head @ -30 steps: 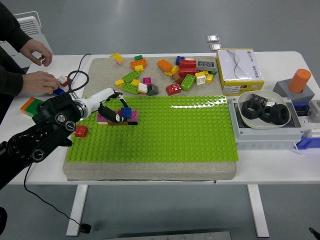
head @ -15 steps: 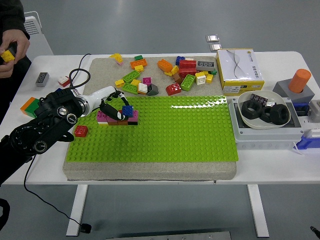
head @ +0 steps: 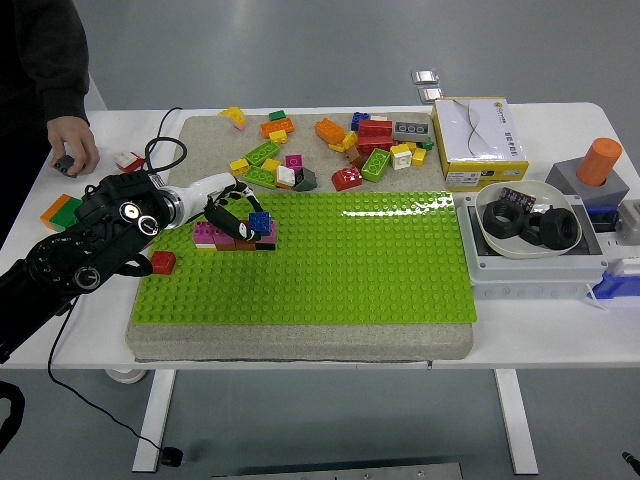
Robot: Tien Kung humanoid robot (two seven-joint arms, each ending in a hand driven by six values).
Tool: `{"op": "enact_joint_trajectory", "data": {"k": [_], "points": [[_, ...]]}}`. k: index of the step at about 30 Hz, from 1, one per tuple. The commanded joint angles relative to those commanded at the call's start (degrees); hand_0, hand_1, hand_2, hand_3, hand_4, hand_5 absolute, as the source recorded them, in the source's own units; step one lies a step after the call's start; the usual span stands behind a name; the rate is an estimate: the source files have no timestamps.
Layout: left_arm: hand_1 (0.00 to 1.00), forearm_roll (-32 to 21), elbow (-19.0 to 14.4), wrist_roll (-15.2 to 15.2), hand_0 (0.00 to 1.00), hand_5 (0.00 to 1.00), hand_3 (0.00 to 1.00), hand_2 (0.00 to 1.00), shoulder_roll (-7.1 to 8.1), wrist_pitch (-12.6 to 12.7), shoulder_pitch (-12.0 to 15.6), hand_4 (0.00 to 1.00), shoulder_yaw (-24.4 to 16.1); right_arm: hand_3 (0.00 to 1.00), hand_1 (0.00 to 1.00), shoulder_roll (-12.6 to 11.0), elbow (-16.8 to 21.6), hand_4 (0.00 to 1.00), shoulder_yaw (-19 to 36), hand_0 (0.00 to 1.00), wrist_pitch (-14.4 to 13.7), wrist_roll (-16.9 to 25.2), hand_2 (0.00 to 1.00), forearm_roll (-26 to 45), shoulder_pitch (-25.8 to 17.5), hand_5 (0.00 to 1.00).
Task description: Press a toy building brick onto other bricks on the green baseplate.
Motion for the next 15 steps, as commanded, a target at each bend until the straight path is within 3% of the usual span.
{"op": "enact_joint_trajectory", "data": {"k": [15], "points": [[0.998,0.0,2.2,-0.7,0.998,0.002,0.52,0.99,-0.83,0.1,-0.8,0.843,0.9,0.822,0.606,0.2,0.0,0.903,2.1,0.52,0.4,0.2,0.713,-2.2,0.1,0.998]]}}
